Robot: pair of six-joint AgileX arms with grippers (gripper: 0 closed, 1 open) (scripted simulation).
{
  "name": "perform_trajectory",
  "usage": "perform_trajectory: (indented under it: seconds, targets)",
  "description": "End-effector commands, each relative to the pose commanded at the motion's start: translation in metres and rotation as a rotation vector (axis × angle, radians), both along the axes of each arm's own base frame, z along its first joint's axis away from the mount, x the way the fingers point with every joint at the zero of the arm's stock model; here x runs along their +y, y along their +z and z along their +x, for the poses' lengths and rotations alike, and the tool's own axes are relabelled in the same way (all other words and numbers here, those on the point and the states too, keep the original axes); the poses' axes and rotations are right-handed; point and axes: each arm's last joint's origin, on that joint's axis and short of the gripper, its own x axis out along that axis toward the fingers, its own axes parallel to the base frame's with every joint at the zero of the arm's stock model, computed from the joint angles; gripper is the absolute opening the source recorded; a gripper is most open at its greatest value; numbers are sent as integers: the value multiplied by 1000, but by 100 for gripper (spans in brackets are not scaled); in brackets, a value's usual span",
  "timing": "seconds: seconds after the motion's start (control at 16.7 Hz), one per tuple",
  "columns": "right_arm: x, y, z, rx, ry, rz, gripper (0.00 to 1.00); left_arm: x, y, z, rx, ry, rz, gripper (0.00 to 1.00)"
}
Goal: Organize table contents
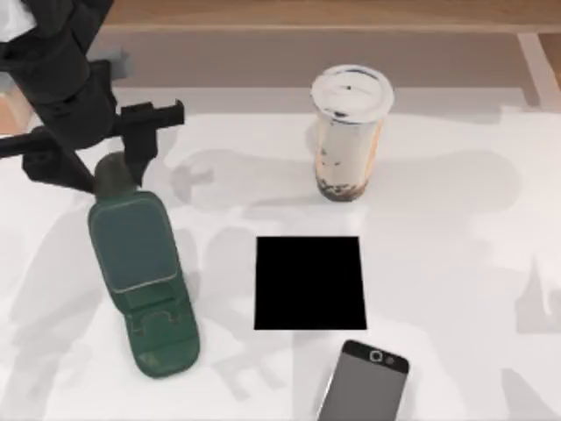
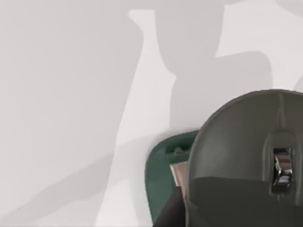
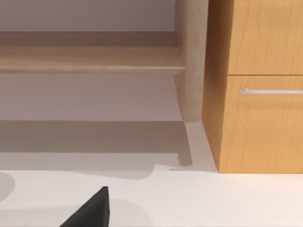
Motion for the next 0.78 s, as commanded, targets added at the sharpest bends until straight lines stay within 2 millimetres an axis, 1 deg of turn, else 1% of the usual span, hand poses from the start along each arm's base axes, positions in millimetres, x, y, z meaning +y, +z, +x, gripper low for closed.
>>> perform_trajectory:
  seconds: [0.12,0.18,0.3,0.42,0.48,0.54,0.6,0.78]
  targets:
    - [0,0,0,0,0,0,100,-53,-17,9,34,-37,9,0]
    - [0,0,0,0,0,0,100,-80,-29,9,53,-56,23,0]
    - [0,0,0,0,0,0,100,-132,-52,0,79,-94,62,0]
    - [0,0,0,0,0,0,100,-174,-71,-14,77,-123,99,0]
    - [0,0,0,0,0,0,100,-189,-77,-20,69,-132,113,0]
    - [0,0,0,0,0,0,100,-201,-82,-25,60,-137,122,0]
    - [0,0,0,0,0,0,100,-207,-84,-28,52,-139,127,0]
    - [0,0,0,0,0,0,100,-210,-85,-29,49,-140,129,0]
